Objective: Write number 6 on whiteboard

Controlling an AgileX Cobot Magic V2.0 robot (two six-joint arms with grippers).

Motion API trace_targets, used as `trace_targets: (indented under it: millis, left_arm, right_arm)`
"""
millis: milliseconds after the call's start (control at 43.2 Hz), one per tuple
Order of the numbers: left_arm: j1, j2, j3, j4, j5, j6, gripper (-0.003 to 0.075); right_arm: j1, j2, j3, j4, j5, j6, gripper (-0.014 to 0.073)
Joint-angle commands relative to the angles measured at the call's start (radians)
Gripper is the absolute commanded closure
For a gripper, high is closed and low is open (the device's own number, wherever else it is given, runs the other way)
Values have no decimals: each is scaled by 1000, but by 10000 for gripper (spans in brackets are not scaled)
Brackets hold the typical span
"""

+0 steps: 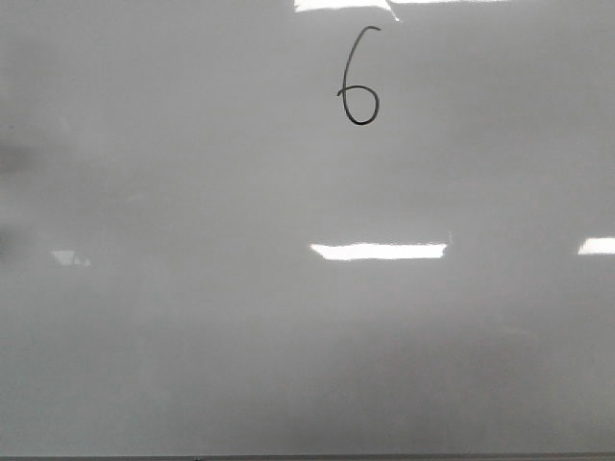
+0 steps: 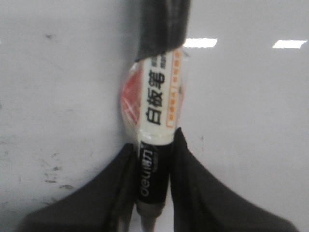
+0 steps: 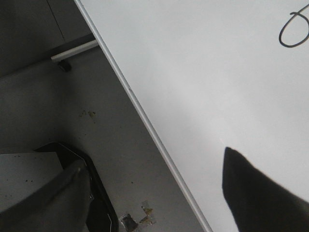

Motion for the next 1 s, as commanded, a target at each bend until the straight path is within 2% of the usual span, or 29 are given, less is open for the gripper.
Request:
trace_targets:
  millis: [0, 93, 162, 394, 509, 648, 856, 972]
  left_arm:
    - [4, -15, -26, -12, -73, -8, 426]
    - [4, -24, -26, -12, -66, -4, 341]
    - [4, -46, -26, -1, -41, -4, 311]
    - [-2, -224, -26, 43, 106, -4, 311]
    - [-5, -350, -32, 50, 207, -4, 311]
    - [-46, -495, -74, 50, 419, -4, 311]
    - [-175, -646, -229, 47, 850, -4, 311]
    - [-279, -683, -312, -3, 1054, 98, 311]
  right_arm:
    - [-5, -14, -35, 44, -35, 0, 11]
    - [-5, -18, -35, 25, -35, 41, 11]
    - [-5, -26, -39, -33, -33, 119, 11]
    - [-5, -37, -115, -343, 57, 558, 11]
    - [-5, -40, -146, -438, 117, 690, 11]
    - [-5, -77, -151, -454, 122, 766, 11]
    - [-5, -176, -147, -454, 106, 852, 13]
    - [-5, -219, -147, -454, 104, 862, 13]
